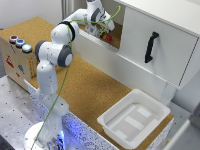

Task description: Put the grasped purple block on top of the pink block

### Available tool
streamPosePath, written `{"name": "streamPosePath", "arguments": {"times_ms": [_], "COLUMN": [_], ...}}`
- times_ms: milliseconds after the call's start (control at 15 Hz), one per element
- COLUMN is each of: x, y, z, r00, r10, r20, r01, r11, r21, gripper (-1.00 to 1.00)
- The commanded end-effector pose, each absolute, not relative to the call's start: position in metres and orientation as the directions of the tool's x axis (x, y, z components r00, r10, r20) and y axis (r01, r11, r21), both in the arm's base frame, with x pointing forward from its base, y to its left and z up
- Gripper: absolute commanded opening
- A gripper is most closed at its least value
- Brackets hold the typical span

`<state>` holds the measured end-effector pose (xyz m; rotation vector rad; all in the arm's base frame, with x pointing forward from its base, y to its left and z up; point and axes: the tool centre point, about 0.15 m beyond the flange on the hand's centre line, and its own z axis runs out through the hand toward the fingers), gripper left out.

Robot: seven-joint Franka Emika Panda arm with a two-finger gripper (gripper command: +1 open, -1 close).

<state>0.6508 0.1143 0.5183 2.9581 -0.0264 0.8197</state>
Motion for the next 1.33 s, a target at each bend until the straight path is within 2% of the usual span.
{"name": "streamPosePath", "arguments": {"times_ms": [0,467,533,933,1267], "x": [0.674,0.68,0.681,0.665,0.628], "y": [0.111,0.116,0.117,0.119,0.139], "z": [0.513,0.517,0.518,0.542,0.567], "r00": [0.906,0.897,0.901,0.891,0.868], "r10": [0.01,0.031,0.031,0.024,0.028], "r20": [0.423,0.44,0.433,0.452,0.495], "r01": [-0.05,-0.031,-0.036,-0.073,-0.049], "r11": [-0.99,-0.991,-0.989,-0.978,-0.989], "r21": [0.13,0.132,0.146,0.194,0.142], "gripper": [-1.0,-1.0,1.0,1.0,1.0]}}
